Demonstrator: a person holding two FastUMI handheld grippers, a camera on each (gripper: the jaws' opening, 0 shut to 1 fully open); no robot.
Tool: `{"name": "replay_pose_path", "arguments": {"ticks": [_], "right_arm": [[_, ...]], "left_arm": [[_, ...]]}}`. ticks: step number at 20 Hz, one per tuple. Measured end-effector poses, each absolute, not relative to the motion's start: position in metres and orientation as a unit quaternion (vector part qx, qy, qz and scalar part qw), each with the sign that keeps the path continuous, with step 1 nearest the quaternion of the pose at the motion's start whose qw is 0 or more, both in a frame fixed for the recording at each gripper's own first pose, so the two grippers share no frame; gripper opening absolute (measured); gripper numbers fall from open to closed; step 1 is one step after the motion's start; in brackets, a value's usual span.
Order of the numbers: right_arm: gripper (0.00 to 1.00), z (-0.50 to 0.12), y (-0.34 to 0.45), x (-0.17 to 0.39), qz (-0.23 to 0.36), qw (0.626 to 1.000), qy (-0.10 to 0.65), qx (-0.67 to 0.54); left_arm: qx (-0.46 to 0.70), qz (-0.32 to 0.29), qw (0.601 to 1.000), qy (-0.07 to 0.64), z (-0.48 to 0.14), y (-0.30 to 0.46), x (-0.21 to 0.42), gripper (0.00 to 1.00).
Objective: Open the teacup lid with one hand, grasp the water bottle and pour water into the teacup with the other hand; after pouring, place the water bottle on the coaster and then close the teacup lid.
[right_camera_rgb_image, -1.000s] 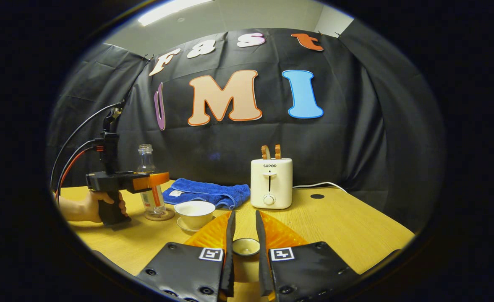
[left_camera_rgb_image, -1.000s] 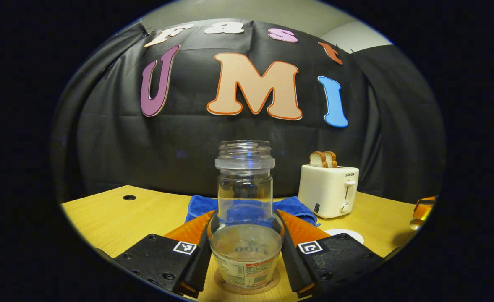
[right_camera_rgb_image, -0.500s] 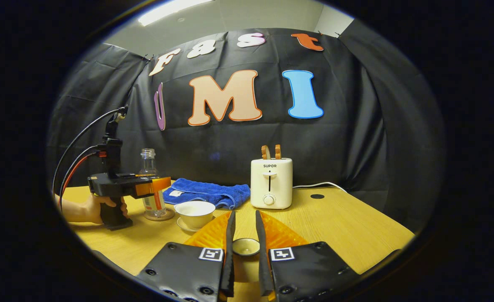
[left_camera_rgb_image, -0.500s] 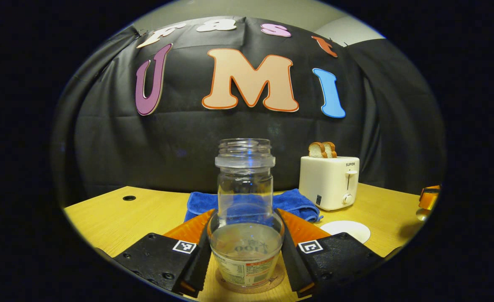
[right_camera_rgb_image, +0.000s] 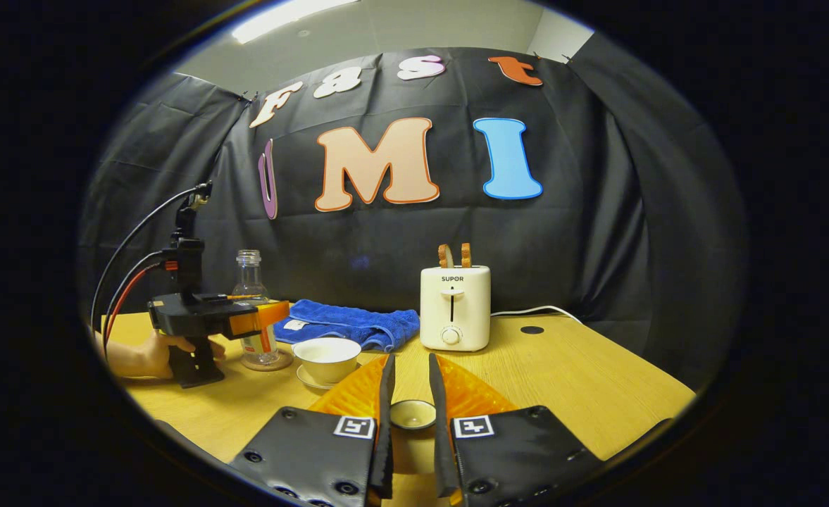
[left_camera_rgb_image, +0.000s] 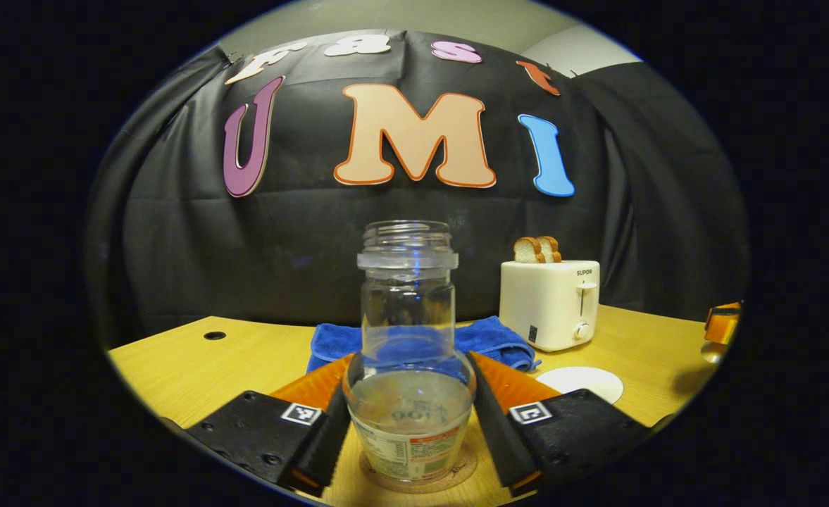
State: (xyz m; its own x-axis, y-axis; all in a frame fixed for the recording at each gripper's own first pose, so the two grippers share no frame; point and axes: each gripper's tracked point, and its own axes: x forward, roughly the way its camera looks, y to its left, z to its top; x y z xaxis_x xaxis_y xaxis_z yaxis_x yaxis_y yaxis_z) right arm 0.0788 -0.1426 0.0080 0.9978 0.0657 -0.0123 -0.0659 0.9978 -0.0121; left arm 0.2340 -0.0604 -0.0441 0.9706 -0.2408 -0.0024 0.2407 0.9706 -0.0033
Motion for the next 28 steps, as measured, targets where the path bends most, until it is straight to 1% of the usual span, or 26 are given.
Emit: {"name": "replay_pose_path", "arguments": {"ticks": [2, 8, 10, 11, 12, 13, 20, 24, 28], "right_arm": [[0.27, 0.008, -0.142, 0.078, 0.033, 0.999, 0.006, -0.006], [0.27, 0.008, -0.142, 0.079, 0.033, 0.999, 0.006, -0.006], [0.27, 0.008, -0.143, 0.079, 0.034, 0.999, 0.006, -0.006], [0.26, 0.008, -0.143, 0.078, 0.034, 0.999, 0.006, -0.006], [0.26, 0.008, -0.143, 0.079, 0.034, 0.999, 0.006, -0.006], [0.26, 0.008, -0.143, 0.079, 0.034, 0.999, 0.006, -0.006], [0.27, 0.01, -0.142, 0.079, 0.033, 0.999, 0.004, -0.005], [0.26, 0.008, -0.124, 0.095, 0.045, 0.999, 0.003, -0.005], [0.27, 0.005, -0.092, 0.12, 0.062, 0.998, 0.004, -0.004]], "left_arm": [[-0.004, -0.114, 0.993, -0.001, -0.042, -0.056, 0.235, 0.93], [-0.006, -0.113, 0.994, 0.004, -0.044, -0.053, 0.224, 0.94], [-0.004, -0.114, 0.993, 0.003, -0.043, -0.05, 0.213, 0.94], [-0.006, -0.116, 0.993, 0.002, -0.043, -0.049, 0.208, 0.96], [-0.005, -0.116, 0.993, 0.004, -0.043, -0.048, 0.202, 0.94], [-0.005, -0.114, 0.993, 0.003, -0.043, -0.045, 0.197, 0.94], [-0.005, -0.112, 0.994, 0.002, -0.042, -0.026, 0.141, 0.94], [-0.004, -0.084, 0.996, -0.001, -0.04, -0.006, 0.109, 0.94], [-0.003, -0.077, 0.997, -0.001, -0.041, 0.005, 0.094, 0.94]]}}
